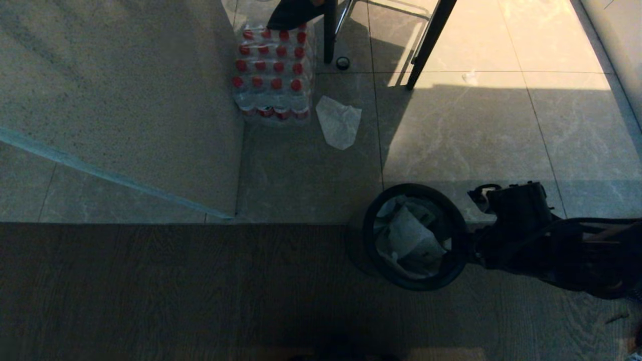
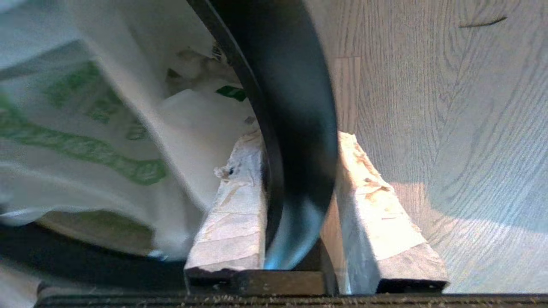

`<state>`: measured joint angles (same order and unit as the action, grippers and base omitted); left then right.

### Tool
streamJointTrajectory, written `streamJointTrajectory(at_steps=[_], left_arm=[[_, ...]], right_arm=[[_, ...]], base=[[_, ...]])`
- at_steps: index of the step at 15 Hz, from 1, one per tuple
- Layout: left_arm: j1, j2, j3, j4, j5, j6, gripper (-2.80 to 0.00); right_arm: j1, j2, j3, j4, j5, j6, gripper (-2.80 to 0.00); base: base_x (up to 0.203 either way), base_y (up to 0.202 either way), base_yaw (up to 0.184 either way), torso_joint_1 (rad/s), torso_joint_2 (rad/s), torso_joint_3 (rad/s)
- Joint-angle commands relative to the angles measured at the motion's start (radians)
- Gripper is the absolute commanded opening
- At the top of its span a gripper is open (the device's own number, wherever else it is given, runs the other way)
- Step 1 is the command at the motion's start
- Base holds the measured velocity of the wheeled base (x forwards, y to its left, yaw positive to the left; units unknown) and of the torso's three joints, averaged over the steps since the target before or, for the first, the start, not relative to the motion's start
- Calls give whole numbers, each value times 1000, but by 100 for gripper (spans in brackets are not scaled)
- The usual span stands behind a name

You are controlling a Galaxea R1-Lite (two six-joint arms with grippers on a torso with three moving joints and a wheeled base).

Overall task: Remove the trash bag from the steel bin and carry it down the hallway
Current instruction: Place the outer trash can on the ground

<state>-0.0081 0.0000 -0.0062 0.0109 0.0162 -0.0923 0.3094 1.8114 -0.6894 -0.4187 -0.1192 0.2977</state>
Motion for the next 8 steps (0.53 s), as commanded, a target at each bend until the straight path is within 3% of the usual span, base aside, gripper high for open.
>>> streamJointTrajectory(at_steps=[1, 8], left_arm=[[0, 0, 0, 0, 1, -1, -280], [0, 0, 0, 0, 2, -1, -280]], right_arm=[[12, -58, 1, 26, -5, 3, -280], [13, -196, -16, 184, -5, 3, -280]], base=[[0, 0, 0, 0, 0, 0], [0, 0, 0, 0, 0, 0]])
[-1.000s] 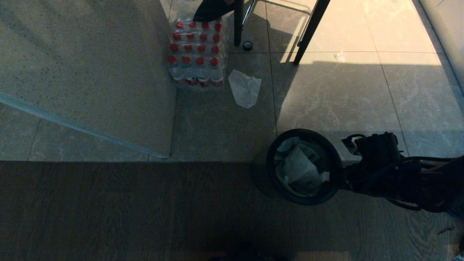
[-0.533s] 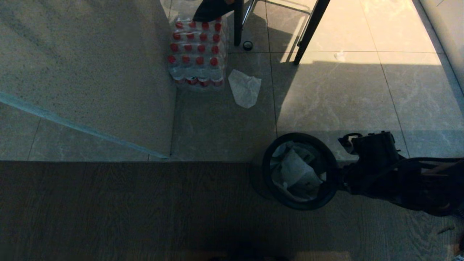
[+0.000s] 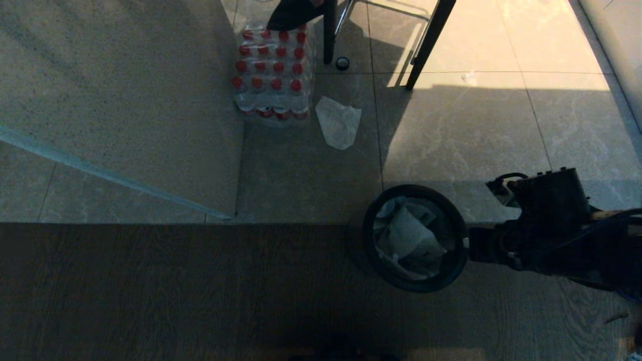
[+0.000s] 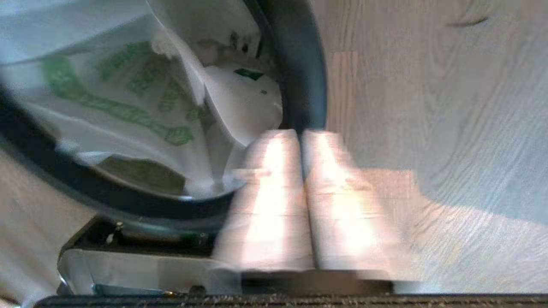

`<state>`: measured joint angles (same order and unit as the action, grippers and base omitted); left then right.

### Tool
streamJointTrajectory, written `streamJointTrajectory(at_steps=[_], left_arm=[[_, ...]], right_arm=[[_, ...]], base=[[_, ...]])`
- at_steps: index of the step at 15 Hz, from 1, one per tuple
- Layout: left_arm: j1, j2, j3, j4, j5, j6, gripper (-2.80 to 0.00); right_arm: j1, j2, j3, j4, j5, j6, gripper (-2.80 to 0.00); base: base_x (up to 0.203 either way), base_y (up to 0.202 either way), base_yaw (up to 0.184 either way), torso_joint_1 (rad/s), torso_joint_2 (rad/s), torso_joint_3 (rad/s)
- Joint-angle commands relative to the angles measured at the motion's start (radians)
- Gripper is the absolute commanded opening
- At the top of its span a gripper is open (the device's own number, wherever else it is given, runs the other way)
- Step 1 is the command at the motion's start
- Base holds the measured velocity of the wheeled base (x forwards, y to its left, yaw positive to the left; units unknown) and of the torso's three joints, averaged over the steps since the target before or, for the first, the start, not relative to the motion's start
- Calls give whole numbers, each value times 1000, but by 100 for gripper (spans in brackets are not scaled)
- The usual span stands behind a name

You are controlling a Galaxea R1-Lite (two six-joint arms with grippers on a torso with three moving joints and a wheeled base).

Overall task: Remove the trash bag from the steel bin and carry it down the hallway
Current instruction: Place the outer trash can on the ground

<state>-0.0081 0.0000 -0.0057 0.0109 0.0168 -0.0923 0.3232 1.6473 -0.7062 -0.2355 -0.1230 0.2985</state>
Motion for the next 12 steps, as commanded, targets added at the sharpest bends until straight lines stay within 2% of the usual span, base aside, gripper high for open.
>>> streamJointTrajectory(at_steps=[1, 7, 8, 12], left_arm=[[0, 0, 0, 0, 0, -1, -280], [0, 0, 0, 0, 0, -1, -280], [0, 0, 0, 0, 0, -1, -280], [0, 0, 0, 0, 0, 0, -280]], right_arm=[[-1, -14, 7, -1, -1, 3, -280], [-1, 37, -6, -11, -20, 7, -280], [-1, 21, -9, -11, -29, 5, 0], [0, -14, -33, -1, -40, -1, 0]], base=[[0, 0, 0, 0, 0, 0], [0, 0, 0, 0, 0, 0], [0, 0, 0, 0, 0, 0], [0, 0, 0, 0, 0, 0]])
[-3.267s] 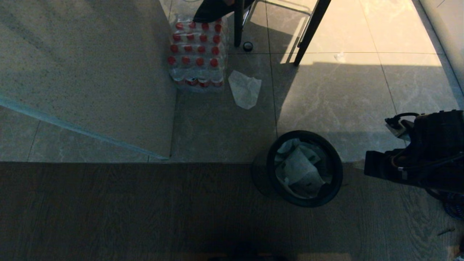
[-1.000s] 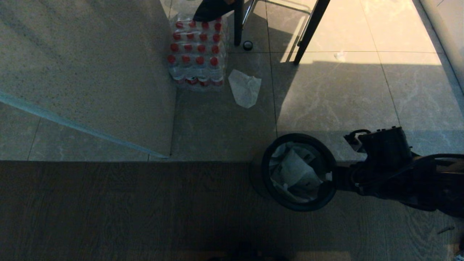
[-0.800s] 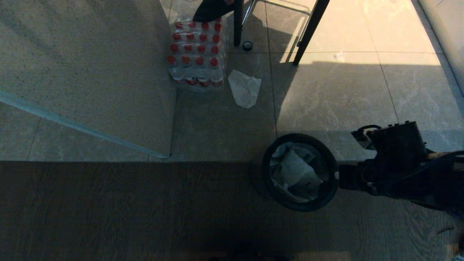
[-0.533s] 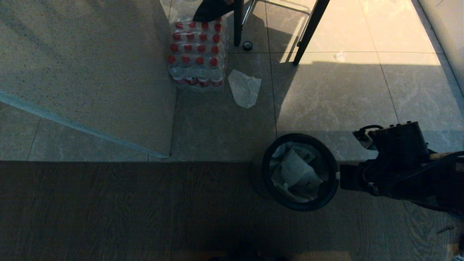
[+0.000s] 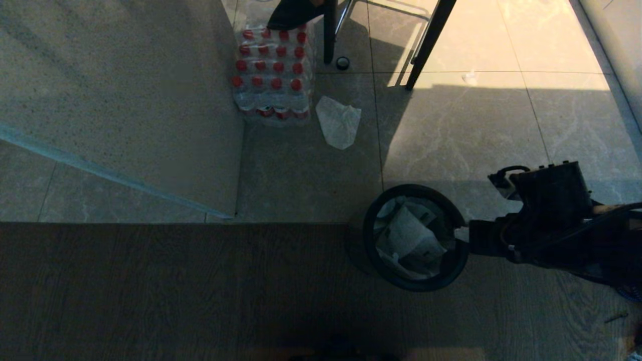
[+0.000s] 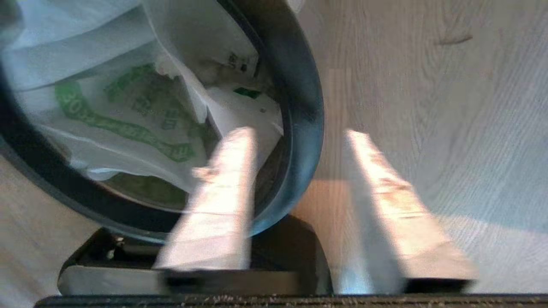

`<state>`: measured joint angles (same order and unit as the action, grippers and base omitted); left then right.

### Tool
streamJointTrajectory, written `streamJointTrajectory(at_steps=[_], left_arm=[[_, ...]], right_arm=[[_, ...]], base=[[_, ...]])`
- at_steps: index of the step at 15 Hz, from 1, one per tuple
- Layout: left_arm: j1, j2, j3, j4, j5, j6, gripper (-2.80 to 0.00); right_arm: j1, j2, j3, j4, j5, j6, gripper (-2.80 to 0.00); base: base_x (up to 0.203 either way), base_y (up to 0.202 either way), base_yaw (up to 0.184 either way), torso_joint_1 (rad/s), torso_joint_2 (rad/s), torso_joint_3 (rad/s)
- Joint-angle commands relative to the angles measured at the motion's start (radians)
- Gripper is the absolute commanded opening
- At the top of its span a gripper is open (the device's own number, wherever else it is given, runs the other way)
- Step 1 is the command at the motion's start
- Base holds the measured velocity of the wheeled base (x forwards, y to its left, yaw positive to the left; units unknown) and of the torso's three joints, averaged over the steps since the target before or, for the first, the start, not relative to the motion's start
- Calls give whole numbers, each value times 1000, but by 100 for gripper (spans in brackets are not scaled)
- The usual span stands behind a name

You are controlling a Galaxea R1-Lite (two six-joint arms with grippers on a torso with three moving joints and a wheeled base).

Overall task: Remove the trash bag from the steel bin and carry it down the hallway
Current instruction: Place the outer trash can on the ground

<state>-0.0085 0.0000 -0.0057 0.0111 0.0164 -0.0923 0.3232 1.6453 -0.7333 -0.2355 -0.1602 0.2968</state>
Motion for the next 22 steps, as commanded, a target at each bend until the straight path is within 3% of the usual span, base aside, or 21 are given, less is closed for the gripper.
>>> streamJointTrajectory(at_steps=[1, 5, 8, 13, 14, 22], left_arm=[[1, 0, 0, 0, 0, -1, -280], [1, 0, 0, 0, 0, -1, -280], [1, 0, 0, 0, 0, -1, -280], [1, 0, 0, 0, 0, -1, -280], [1, 0, 0, 0, 0, -1, -280], [1, 0, 0, 0, 0, -1, -280]], right_arm=[[0, -9, -8, -1, -7, -1, 0], [-1, 19, -9, 2, -27, -27, 0], [-1, 110, -60, 10, -113, -165, 0], [0, 157, -95, 27, -153, -215, 0], [5, 159, -95, 27, -153, -215, -280], [36, 166, -94, 21, -183, -209, -280]], base=[[0, 0, 0, 0, 0, 0], [0, 0, 0, 0, 0, 0], [0, 0, 0, 0, 0, 0], [0, 0, 0, 0, 0, 0], [0, 0, 0, 0, 0, 0], [0, 0, 0, 0, 0, 0]])
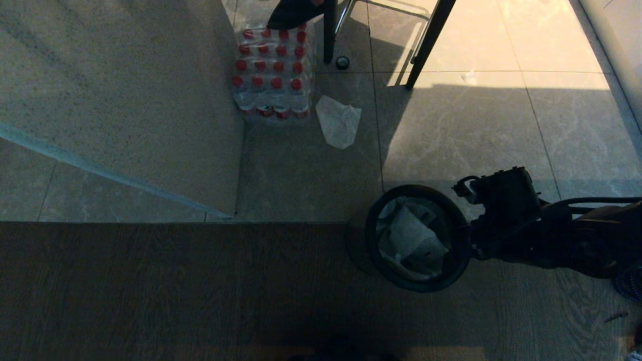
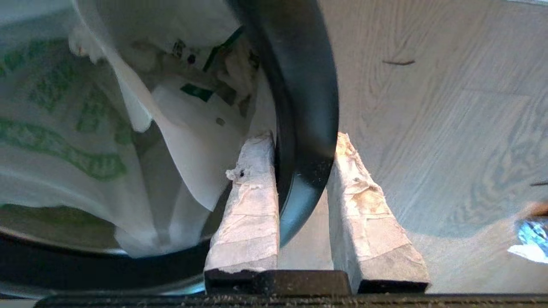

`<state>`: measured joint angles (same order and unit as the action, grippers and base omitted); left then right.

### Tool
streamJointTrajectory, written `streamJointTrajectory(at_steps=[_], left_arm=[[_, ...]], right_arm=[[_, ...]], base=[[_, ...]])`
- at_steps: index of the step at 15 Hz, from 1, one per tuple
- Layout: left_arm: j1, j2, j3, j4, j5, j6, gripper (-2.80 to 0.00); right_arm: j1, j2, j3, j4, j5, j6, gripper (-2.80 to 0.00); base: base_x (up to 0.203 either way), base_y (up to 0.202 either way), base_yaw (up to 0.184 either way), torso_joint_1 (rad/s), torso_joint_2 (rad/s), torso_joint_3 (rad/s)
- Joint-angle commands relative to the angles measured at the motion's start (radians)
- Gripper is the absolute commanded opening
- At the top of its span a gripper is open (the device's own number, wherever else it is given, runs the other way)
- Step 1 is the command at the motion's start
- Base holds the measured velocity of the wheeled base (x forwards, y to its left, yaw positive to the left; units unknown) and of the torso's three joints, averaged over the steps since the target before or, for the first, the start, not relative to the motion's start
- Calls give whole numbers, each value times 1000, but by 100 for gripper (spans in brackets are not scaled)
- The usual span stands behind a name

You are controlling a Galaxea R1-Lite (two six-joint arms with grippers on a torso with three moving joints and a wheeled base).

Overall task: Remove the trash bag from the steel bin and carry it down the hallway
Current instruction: Place the outer trash can on the ground

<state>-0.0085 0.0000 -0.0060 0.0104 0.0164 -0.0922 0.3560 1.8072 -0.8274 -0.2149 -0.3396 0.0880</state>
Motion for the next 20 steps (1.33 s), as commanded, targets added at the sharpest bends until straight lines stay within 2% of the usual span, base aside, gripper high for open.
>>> streamJointTrajectory(at_steps=[1, 7, 11, 16, 20], left_arm=[[1, 0, 0, 0, 0, -1, -280], [1, 0, 0, 0, 0, -1, -280], [1, 0, 0, 0, 0, -1, -280], [1, 0, 0, 0, 0, -1, -280], [1, 0, 0, 0, 0, -1, -280]], right_arm=[[5, -3, 1, 2, -4, 3, -280], [12, -92, -26, 65, -3, 11, -280], [18, -270, -100, 290, 6, 49, -280], [32, -370, -145, 432, 4, 68, -280], [51, -472, -246, 617, -4, 74, -280]], base=[[0, 0, 0, 0, 0, 0], [0, 0, 0, 0, 0, 0], [0, 0, 0, 0, 0, 0], [0, 0, 0, 0, 0, 0], [0, 0, 0, 0, 0, 0]])
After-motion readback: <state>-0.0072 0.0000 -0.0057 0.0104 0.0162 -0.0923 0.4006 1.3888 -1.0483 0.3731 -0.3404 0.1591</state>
